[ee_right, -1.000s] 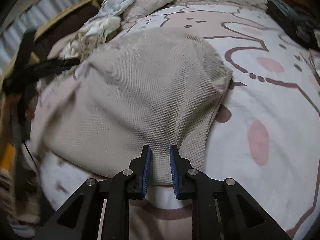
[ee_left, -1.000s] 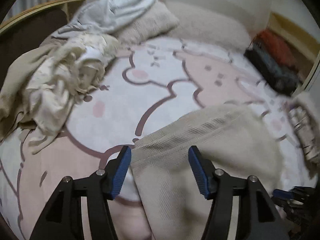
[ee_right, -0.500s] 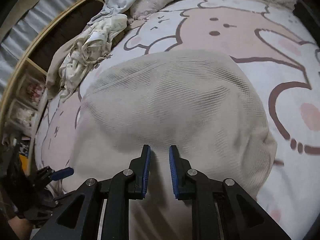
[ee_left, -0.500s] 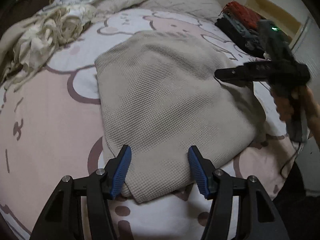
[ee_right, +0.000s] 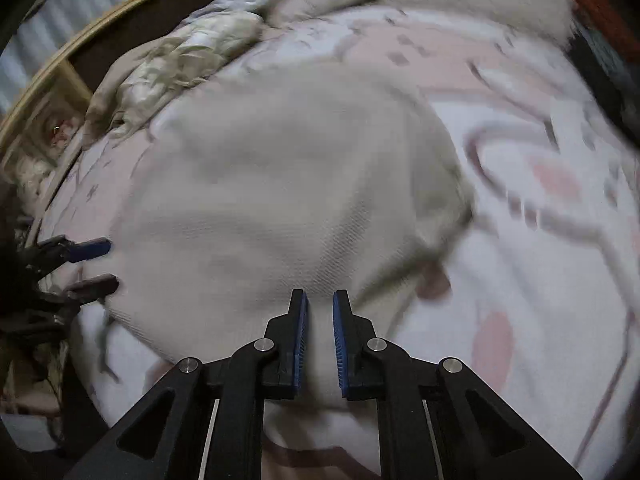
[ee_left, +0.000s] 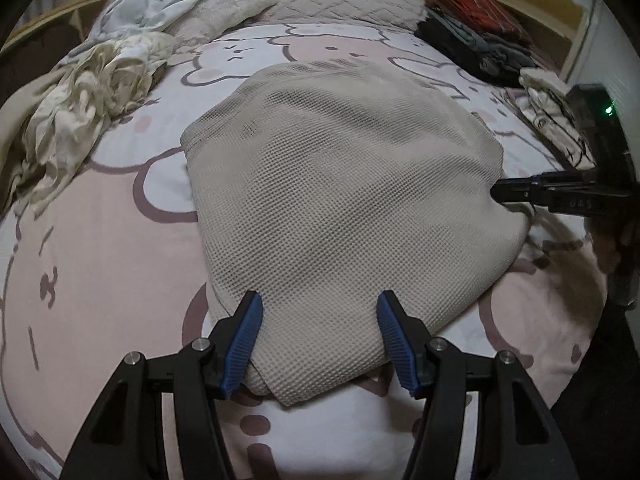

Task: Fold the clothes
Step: 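Grasp the bundle's side edge with the left gripper and lift it toward the right gripper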

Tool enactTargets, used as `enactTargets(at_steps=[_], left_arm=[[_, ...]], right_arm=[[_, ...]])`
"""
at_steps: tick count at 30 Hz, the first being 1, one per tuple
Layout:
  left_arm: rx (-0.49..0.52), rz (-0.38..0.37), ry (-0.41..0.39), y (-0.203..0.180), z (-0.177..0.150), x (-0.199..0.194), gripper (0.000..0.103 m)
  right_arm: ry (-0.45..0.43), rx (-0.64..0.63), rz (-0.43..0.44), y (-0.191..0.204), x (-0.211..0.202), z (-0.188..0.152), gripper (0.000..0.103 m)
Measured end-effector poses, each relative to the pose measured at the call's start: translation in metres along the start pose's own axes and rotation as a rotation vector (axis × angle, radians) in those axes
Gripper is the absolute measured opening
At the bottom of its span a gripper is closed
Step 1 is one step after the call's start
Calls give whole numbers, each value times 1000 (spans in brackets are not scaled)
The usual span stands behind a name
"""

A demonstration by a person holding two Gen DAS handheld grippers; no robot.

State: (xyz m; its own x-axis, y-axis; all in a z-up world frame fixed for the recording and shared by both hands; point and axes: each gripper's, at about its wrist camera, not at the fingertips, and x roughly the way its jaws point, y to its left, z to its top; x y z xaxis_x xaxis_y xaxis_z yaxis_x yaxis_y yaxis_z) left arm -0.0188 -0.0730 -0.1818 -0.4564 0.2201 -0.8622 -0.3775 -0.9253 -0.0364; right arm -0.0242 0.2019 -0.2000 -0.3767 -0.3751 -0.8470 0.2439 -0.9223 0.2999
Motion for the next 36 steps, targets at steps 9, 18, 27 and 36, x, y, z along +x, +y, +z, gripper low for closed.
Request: enactTargets(at_steps=[9,18,27,36], left_arm=[[663,414,-227,-87,-45,-33,59],[1032,553,-278,-160,-78,24,58],[1131,637,-273,-183,-41,66,59],[1101,751,-266,-158,-50,51,59]], right_arm=[[5,102,42,-12,4,2,11],[-11,164,100,-26,11,1,11],[-7,165,101,-27,15,3,11],[-1,163,128,-31,16,4,11]])
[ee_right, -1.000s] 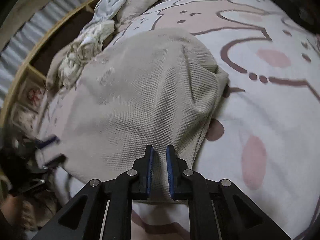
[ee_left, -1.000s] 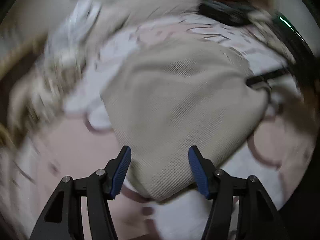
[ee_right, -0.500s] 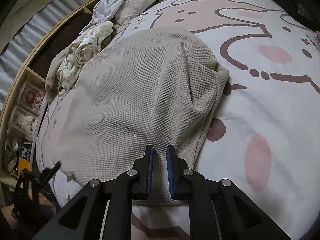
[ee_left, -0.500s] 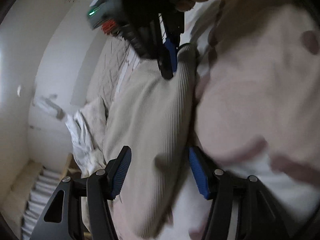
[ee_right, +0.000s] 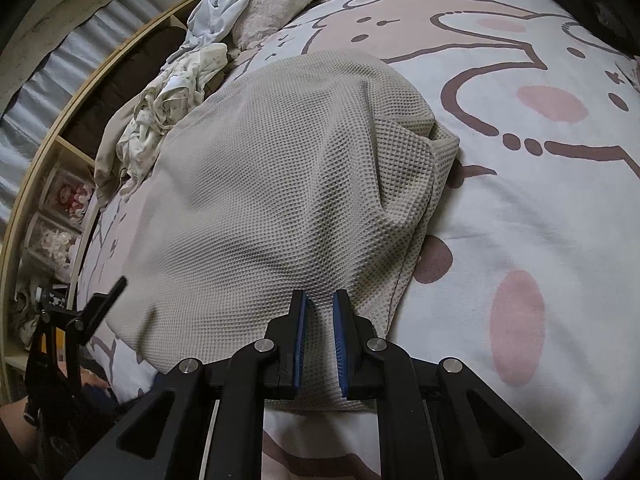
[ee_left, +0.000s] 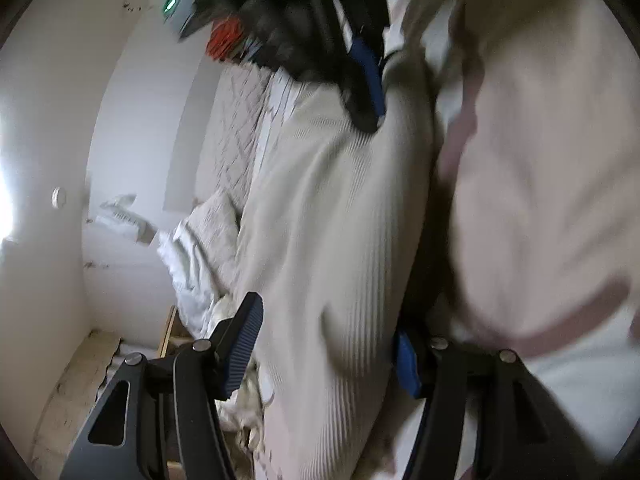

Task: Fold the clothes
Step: 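Grasp the bundle's side edge with the left gripper and lift it toward the right gripper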

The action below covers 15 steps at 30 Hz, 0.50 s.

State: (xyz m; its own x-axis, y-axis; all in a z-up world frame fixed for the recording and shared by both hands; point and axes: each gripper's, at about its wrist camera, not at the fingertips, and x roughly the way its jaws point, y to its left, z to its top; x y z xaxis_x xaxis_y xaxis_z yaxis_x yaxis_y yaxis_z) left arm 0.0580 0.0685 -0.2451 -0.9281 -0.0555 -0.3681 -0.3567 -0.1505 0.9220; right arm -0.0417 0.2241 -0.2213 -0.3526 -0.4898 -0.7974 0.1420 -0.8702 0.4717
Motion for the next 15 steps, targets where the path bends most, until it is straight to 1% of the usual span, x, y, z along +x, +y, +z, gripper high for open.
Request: enactTargets(at_steps=[5,7,10,12,14,15], left_arm=[[22,72,72,3,-31,3,59],[30,83,91,3,-40,6,59],[35,84,88,5,-51,7,59],[44,65,73,3,-55,4,55],[61,21,53,0,-58,2,38],[63,-5,46,0,-59,2,33]], right_arm=[[7,-2,9,-2,1,1,11],[6,-1,11,-3,1,1,11],[4,-4,13,-4,2,1,11],[7,-26,9,-2,2,1,11],[13,-118,-62,12,-4,2,11],[-1,-205,-134,26,-9,1,12]])
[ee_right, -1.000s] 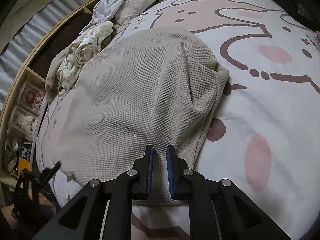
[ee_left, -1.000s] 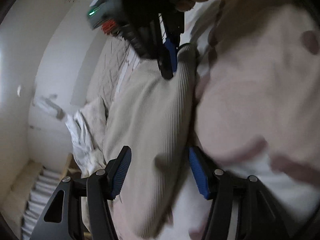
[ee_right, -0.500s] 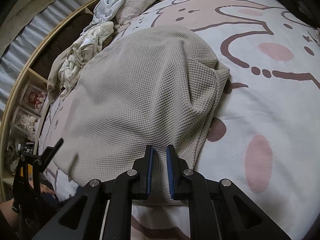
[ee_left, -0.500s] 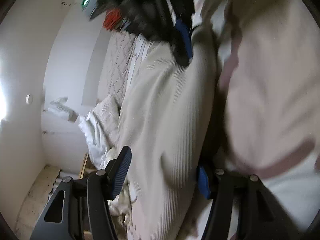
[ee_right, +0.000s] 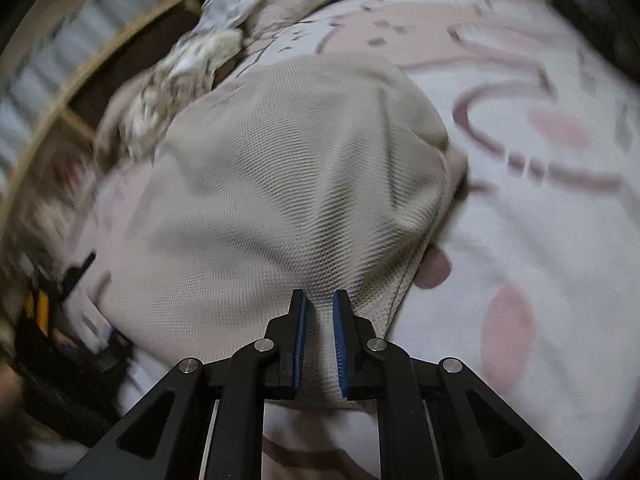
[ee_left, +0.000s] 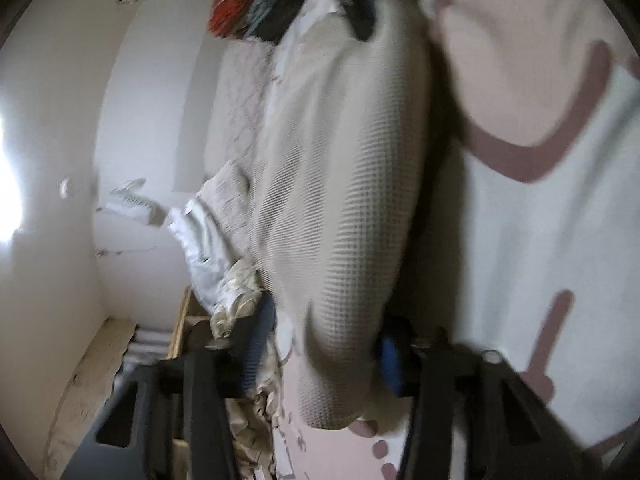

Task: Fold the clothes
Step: 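Grasp the bundle's side edge with the left gripper and lift it toward the right gripper, then pinch the beige bundle's edge with the right gripper while the left gripper holds its other end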

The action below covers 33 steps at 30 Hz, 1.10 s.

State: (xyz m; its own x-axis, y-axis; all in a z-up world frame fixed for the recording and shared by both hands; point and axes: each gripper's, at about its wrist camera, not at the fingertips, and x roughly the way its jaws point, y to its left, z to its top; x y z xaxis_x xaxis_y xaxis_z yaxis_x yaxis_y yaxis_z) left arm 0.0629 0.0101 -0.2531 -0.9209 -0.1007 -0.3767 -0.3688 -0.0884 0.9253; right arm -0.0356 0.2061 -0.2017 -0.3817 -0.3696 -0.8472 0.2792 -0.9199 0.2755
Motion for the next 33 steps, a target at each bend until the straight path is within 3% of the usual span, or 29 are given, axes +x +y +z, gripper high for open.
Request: enactTargets(at_steps=[1,3,4,5,8,13,15,19,21,23,27,33], left_arm=[[-4,-30,-4,0,-1,0,26],[-27,-77,-12,3,-1,1,22],[-48,-95,-14,5,-2,1,22],[-77,-127,-9,9,-2,2,21],[-254,-313,38,29,-1,7,21],[-647,-639,115,85,-12,40,21],[-775,-721,129,99,-20,50,21],[-914,-813,137,112,-29,60,21],[-949,-835,136,114,-33,63,21],[-948,-830,139,115,-32,63,21],[-903,-775,132,106,-34,52,21],[-749,-606,122,82,-23,39,21]], right_arm=[[-29,-120,-94,16,-8,-5,16],[-83,-344,-252,46,-22,-19,35],[-117,-470,-327,61,-29,-32,63],[-159,-579,-395,73,-35,-46,74],[-234,-889,-556,101,-38,-89,74],[-240,-1183,-638,126,-5,-135,74],[-308,-1291,-703,139,13,-142,74],[-383,-1329,-755,161,40,-123,71],[-391,-1321,-790,169,58,-109,61],[-384,-1327,-824,170,75,-99,39],[-365,-1342,-840,156,78,-95,30],[-291,-1325,-897,102,62,-99,24]])
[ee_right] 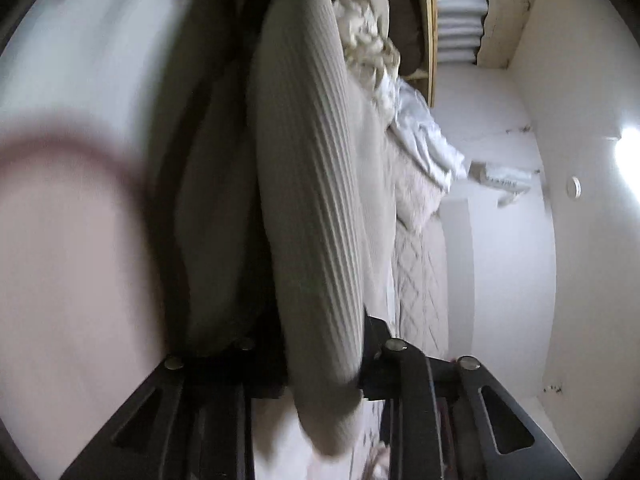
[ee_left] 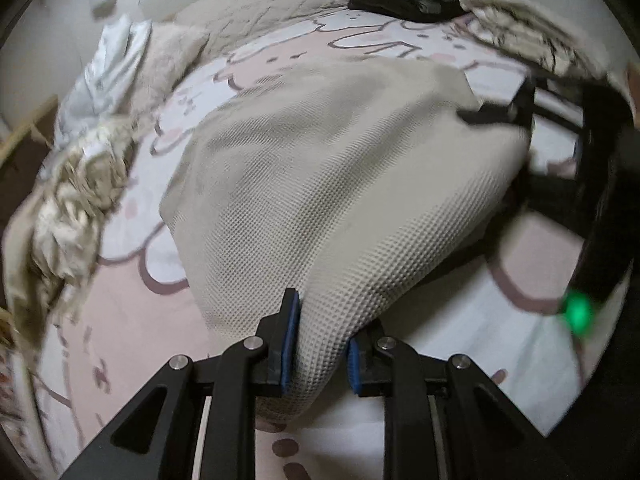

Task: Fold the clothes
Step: 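Pinch the beige bundle's edge with the right gripper while the left gripper holds its other end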

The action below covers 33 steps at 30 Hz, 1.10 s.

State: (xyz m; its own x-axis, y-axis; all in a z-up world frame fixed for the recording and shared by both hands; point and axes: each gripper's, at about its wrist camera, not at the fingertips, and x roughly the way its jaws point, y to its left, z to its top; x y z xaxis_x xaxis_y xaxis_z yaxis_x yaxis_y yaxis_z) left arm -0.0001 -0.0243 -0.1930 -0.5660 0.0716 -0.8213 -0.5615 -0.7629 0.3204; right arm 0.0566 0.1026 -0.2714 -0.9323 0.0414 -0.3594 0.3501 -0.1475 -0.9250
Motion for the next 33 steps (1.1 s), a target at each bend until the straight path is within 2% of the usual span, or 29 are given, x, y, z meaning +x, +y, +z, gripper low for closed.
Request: enactTargets(at_steps=[3,4,6,8,12,16,21,28,33], left_arm=[[95,110,-11,-18,-6,3,21],[127,147,-15,-24,-8,4,24],[260,283,-23,-42,-17,8,25],[400,425,-34,-59,-28,12,34],[577,611,-59,-77,-47,15,34],[674,687,-20,-80,-56,20,34],[724,754,1,-81,-56,37,33],[728,797,8,-73,-37,56,33],[717,812,-13,-71,-35,51,34]], right_arm=[[21,9,12,-3,3,-17,21],[8,-3,8,-2,2,-19,21],[-19,-26,0,1,0,-22,21],[-29,-25,8,1,0,-21,21],[-51,-3,17,1,-1,-19,21],[-57,5,-14,6,-2,-16,21],[-50,2,-61,15,-7,-16,22],[-16,-13,-143,22,-4,-12,22],[-6,-56,-160,21,9,-1,22]])
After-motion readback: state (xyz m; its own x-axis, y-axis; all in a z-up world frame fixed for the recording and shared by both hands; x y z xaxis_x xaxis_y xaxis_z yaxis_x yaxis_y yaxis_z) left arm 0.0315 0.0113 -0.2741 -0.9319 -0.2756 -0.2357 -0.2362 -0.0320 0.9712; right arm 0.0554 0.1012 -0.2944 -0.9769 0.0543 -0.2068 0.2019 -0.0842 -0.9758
